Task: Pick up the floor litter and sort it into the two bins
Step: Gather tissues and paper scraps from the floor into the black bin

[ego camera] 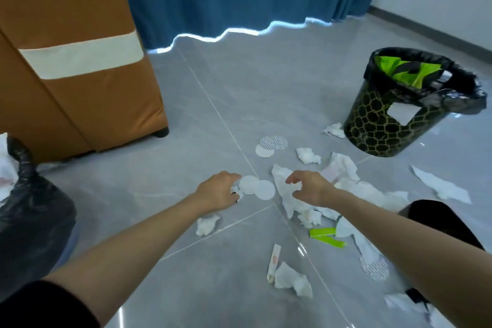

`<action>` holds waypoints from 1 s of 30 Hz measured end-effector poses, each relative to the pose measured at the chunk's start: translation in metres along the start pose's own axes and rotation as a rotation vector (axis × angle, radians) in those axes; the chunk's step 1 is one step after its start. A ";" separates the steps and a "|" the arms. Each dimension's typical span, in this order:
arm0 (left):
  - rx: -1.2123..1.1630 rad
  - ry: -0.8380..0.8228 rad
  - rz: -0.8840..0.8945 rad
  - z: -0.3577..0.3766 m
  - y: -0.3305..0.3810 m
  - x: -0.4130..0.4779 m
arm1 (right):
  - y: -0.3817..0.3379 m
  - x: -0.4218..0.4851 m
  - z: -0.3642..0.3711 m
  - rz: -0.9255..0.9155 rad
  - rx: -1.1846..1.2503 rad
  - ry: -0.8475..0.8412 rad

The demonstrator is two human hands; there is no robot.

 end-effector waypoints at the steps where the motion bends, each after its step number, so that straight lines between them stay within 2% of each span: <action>1: -0.004 -0.004 0.009 0.006 0.002 0.005 | 0.003 0.004 0.004 0.001 0.026 0.011; 5: -0.007 0.034 0.012 0.015 0.001 0.023 | -0.006 0.025 0.021 -0.013 0.078 0.053; 12: -0.022 0.031 0.092 0.036 0.008 0.049 | -0.012 0.062 0.067 0.046 -0.014 0.023; 15: 0.011 0.043 0.071 0.049 0.004 0.054 | -0.008 0.070 0.066 0.097 0.035 0.083; 19: -0.041 0.138 0.021 0.050 -0.006 0.057 | 0.000 0.077 0.068 0.149 0.121 0.070; 24: -0.143 0.145 0.003 0.052 -0.005 0.057 | 0.005 0.073 0.072 0.145 0.414 0.051; 30: -0.163 0.073 -0.007 0.056 -0.001 0.048 | -0.010 0.062 0.087 0.226 0.812 -0.186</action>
Point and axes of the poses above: each hand's wrist, its own x-axis towards the middle knuckle, its own z-axis out of the palm, y = z × x, the point moved 10 cm from there along x, towards the middle knuckle, and after that the axes turned 2 degrees about y, right-handed, at the moved point
